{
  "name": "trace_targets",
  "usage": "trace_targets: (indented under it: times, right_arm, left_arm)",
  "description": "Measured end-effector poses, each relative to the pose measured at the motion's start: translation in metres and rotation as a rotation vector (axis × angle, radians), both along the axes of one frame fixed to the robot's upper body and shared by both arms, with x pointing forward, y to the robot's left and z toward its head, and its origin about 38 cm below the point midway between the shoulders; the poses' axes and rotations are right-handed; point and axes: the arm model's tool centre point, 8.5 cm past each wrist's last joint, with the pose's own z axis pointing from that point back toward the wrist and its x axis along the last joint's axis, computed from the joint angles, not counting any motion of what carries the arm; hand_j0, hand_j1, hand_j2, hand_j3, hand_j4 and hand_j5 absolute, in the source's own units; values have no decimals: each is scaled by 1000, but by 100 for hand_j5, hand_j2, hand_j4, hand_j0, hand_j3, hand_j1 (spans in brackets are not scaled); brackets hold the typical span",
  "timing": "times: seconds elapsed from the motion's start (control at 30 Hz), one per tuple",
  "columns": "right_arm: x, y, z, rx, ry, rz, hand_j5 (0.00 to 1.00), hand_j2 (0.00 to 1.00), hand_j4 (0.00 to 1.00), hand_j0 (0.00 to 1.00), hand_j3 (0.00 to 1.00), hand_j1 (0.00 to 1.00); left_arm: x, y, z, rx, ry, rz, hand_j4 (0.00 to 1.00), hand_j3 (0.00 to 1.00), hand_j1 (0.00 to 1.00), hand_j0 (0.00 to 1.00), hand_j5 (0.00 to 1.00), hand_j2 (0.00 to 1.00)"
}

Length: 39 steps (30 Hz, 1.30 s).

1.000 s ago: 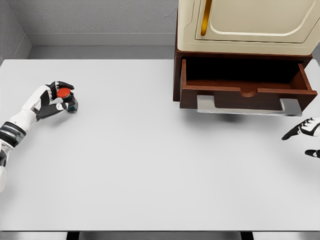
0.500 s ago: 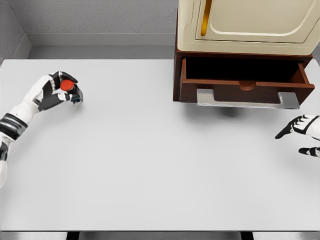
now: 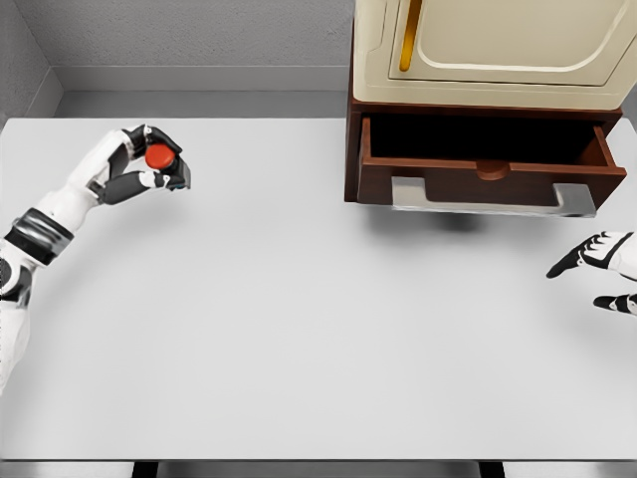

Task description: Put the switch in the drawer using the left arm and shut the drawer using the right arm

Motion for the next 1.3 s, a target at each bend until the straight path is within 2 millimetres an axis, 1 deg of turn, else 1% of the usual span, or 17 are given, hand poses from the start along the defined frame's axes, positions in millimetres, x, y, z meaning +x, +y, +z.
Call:
trace_targets:
  times: [0.13, 0.23, 0.3, 0.47, 0.53, 0.7, 0.8, 0.83, 0.93, 1.1, 1.2, 1.3]
  right_arm:
    - [0, 0, 0, -7, 3, 2, 72, 72, 72, 72, 72, 72]
    - [0, -1, 1, -11, 3, 3, 72, 72, 72, 72, 72, 72]
    - [0, -1, 2, -19, 7, 5, 73, 73, 73, 73, 73, 73]
    - [0, -2, 4, -30, 9, 9, 73, 73, 73, 73, 73, 73]
    - [-1, -2, 1, -33, 22, 9, 75, 75, 75, 75, 75, 75]
    - [-2, -3, 1, -38, 27, 9, 75, 75, 75, 75, 75, 75]
    - [-2, -3, -1, -39, 33, 10, 75, 75, 75, 75, 75, 75]
    - [-2, -3, -1, -39, 34, 11, 75, 75, 75, 75, 75, 75]
    - [-5, -3, -5, -40, 47, 10, 75, 75, 75, 75, 75, 75]
    - [-5, -3, -5, -40, 48, 11, 75, 75, 75, 75, 75, 75]
    - [-5, -3, -6, -40, 49, 11, 75, 75, 75, 75, 75, 75]
    - [-5, -3, -6, -41, 50, 11, 75, 75, 75, 75, 75, 75]
  left_arm:
    - [2, -15, 16, 13, -51, -32, 35, 35, 35, 35, 35, 35]
    - [1, -29, 20, 18, -71, -61, 35, 35, 35, 35, 35, 35]
    - [4, -39, 26, 23, -94, -78, 35, 35, 35, 35, 35, 35]
    - [4, -69, 33, 32, -140, -118, 35, 35, 35, 35, 35, 35]
    - [3, -81, 35, 43, -157, -131, 35, 35, 35, 35, 35, 35]
    - [2, -117, 49, 65, -224, -165, 35, 35, 35, 35, 35, 35]
    - [1, -133, 52, 76, -246, -176, 35, 35, 35, 35, 35, 35]
    - [2, -138, 58, 81, -264, -180, 35, 35, 35, 35, 35, 35]
    - [0, -149, 63, 104, -291, -185, 35, 35, 35, 35, 35, 35]
    - [-5, -166, 76, 144, -350, -198, 35, 35, 35, 35, 35, 35]
    - [-5, -178, 90, 182, -404, -206, 35, 35, 35, 35, 35, 35]
    - [-6, -192, 97, 216, -444, -226, 35, 35, 35, 35, 35, 35]
